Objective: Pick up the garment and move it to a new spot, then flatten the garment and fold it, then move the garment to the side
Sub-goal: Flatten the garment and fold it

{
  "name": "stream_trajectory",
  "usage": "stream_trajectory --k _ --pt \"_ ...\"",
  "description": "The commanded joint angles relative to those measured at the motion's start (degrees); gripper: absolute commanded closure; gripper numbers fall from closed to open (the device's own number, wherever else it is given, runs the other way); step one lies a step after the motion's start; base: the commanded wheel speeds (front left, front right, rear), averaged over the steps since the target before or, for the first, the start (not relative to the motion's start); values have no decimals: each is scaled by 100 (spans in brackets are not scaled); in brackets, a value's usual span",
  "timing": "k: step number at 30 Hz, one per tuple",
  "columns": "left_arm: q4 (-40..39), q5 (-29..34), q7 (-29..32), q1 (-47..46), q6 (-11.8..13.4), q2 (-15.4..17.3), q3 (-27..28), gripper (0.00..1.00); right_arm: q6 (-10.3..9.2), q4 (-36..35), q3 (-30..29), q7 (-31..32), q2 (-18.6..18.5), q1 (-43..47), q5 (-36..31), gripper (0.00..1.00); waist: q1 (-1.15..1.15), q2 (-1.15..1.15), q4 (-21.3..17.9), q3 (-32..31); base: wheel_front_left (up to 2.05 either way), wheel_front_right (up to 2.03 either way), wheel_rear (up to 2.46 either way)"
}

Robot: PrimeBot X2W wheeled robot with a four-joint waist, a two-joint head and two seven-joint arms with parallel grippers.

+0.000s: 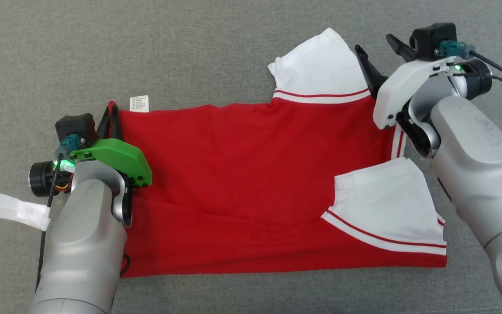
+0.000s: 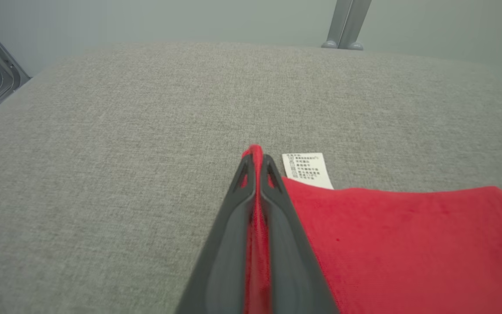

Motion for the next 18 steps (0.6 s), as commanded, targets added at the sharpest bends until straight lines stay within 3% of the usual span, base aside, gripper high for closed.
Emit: stream_trajectory --k 1,11,18 --pt "-95 50 -26 -102 -12 -25 -25 100 -7 118 23 133 0 -149 115 0 0 0 182 164 0 0 0" --pt "-659 -228 -27 -130 -35 -95 -407 100 -8 936 322 784 14 -1074 244 0 0 0 532 587 0 0 0" --pt "-988 -659 -27 -188 142 -95 -961 100 -7 1481 383 935 5 -1548 273 0 0 0 727 821 0 0 0"
